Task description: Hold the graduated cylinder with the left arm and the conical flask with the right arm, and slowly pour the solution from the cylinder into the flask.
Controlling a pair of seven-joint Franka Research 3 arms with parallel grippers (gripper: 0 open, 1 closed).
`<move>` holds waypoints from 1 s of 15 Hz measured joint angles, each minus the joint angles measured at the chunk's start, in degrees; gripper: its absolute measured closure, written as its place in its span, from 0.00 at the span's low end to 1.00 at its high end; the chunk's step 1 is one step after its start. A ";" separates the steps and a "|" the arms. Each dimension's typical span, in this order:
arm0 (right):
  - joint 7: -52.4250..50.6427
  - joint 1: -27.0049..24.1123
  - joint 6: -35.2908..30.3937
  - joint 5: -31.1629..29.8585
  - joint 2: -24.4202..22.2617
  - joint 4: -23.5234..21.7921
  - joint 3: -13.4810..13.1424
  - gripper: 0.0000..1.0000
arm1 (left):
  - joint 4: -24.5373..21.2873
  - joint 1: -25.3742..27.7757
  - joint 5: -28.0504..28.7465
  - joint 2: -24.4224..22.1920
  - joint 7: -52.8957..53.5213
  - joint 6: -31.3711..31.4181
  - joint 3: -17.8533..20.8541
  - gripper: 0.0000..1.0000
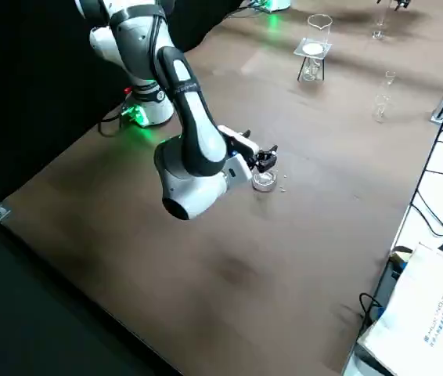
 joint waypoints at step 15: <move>-12.76 -0.01 0.04 1.41 6.00 0.45 0.21 0.00 | 0.00 -0.71 -2.38 0.99 0.47 0.63 0.02 0.40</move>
